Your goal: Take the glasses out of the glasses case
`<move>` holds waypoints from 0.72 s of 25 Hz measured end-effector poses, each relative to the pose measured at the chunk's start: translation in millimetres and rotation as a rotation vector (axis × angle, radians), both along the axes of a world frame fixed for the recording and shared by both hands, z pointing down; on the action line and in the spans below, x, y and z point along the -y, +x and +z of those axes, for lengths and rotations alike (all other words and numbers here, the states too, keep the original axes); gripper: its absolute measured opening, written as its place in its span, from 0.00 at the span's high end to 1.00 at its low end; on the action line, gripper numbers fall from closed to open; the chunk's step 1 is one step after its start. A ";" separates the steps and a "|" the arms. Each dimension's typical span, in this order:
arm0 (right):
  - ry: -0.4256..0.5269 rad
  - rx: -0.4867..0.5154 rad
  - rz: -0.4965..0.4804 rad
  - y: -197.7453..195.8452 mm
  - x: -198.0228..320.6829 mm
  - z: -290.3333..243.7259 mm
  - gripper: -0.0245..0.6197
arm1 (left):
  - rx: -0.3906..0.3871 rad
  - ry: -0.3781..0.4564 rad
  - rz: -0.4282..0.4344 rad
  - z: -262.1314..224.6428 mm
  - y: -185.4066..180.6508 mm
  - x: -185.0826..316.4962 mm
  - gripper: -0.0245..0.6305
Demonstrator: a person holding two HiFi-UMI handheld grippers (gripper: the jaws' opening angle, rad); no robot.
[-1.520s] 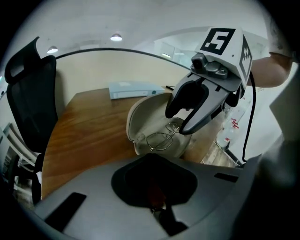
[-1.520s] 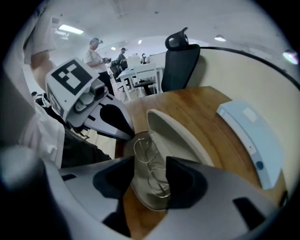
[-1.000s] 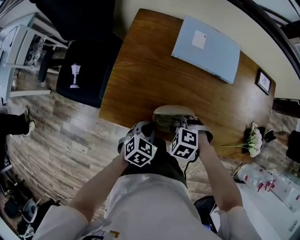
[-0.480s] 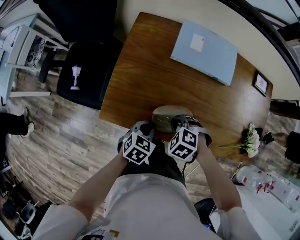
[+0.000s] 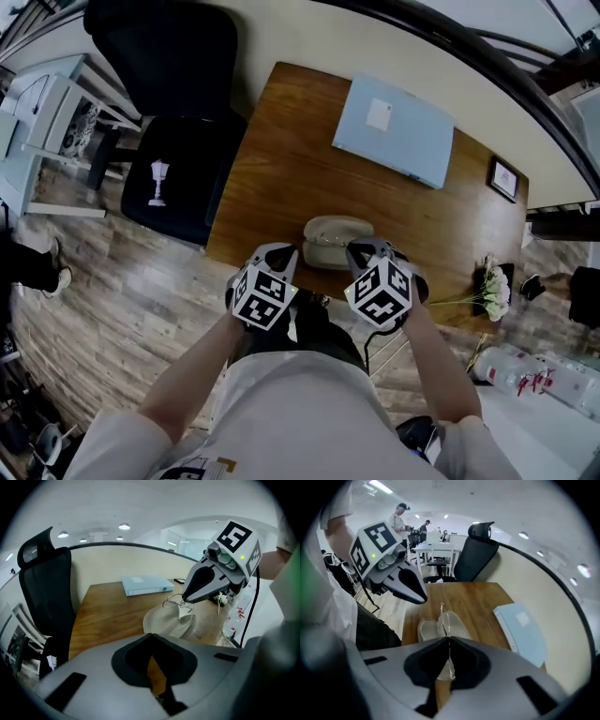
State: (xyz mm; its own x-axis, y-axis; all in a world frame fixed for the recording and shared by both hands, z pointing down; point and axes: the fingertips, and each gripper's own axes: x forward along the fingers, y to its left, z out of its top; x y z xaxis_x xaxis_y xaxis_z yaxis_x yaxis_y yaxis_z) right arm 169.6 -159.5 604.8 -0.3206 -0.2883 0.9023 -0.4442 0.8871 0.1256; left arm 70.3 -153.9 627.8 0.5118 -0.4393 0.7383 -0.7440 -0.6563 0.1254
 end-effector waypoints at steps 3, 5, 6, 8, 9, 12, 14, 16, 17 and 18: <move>0.072 0.038 0.054 3.9 17.6 -35.7 0.94 | -0.012 0.053 -0.017 -30.1 -5.8 15.9 0.96; 0.131 0.063 0.093 7.8 31.4 -61.4 0.94 | -0.021 0.096 -0.025 -52.6 -8.5 28.1 0.96; 0.161 0.080 0.113 9.3 38.0 -75.1 0.94 | -0.026 0.121 -0.028 -64.5 -9.8 34.1 0.96; 0.220 0.121 0.154 11.3 49.2 -103.8 0.94 | -0.037 0.172 -0.034 -89.6 -12.4 45.4 0.96; 0.249 0.145 0.175 12.1 54.0 -118.6 0.94 | -0.042 0.200 -0.037 -103.3 -13.6 51.2 0.96; 0.328 0.219 0.237 14.6 67.5 -163.2 0.94 | -0.062 0.292 -0.049 -149.8 -16.6 70.2 0.96; 0.379 0.271 0.276 16.2 74.1 -192.9 0.94 | -0.068 0.363 -0.057 -184.1 -19.8 82.6 0.96; 0.435 0.326 0.314 18.9 78.1 -222.3 0.94 | -0.074 0.443 -0.062 -219.4 -22.5 93.6 0.96; 0.464 0.354 0.332 21.0 78.9 -236.4 0.94 | -0.082 0.480 -0.064 -236.5 -23.2 97.6 0.96; 0.493 0.380 0.349 23.7 78.9 -250.0 0.94 | -0.091 0.514 -0.067 -252.6 -23.7 100.3 0.96</move>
State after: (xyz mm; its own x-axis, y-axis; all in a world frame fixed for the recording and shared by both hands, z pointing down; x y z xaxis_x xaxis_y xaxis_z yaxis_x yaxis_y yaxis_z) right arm 193.3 -238.4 354.7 -0.4019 -0.7770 0.4845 -0.7846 0.5650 0.2553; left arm 46.6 -254.2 375.2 0.5224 -0.7668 0.3731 -0.7875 -0.6016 -0.1339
